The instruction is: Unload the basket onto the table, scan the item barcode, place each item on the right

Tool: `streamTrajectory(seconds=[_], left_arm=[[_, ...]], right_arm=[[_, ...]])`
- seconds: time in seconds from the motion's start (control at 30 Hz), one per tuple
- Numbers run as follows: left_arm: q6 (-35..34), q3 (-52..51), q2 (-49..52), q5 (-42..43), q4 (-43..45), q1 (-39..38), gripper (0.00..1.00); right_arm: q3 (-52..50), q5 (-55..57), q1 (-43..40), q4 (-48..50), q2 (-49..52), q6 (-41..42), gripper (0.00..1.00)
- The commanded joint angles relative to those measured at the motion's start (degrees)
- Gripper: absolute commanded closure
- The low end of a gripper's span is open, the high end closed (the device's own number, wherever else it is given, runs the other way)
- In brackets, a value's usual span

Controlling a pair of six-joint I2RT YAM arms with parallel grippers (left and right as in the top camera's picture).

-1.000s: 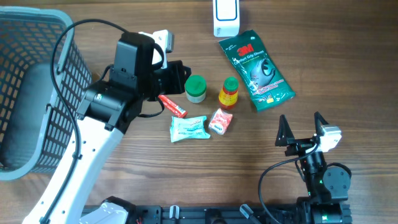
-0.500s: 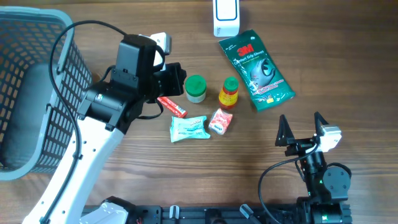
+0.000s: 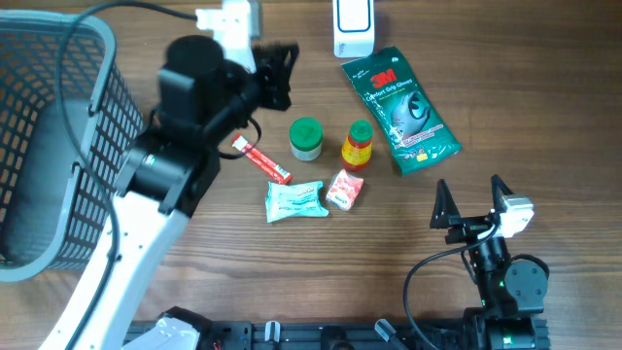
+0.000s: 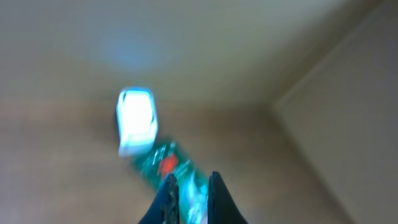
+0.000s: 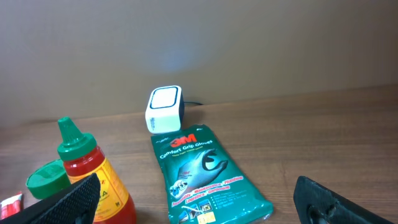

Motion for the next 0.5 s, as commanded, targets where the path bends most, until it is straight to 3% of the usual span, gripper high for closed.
streamTrajectory(seconds=[0.0,0.13,0.27,0.47], left_arm=[[3.1,0.3,-4.4,-0.8,9.3,-0.3,0.96],[3.9,0.2,-4.0,-0.7,14.6,-0.3,0.96],[13.3,0.3,-4.7,-3.2,16.4,-0.3,0.93],[19.6,0.2,-10.0,-3.8,22.2,-0.3,0.65]], right_arm=[[0.0,0.8,0.3,0.2,-0.1,-0.7,0.00],[0.0,0.8,0.3,0.2,-0.1,-0.7,0.00],[0.0,0.8,0.3,0.2,-0.1,-0.7,0.00],[0.0,0.8,0.3,0.2,-0.1,-0.7,0.00]])
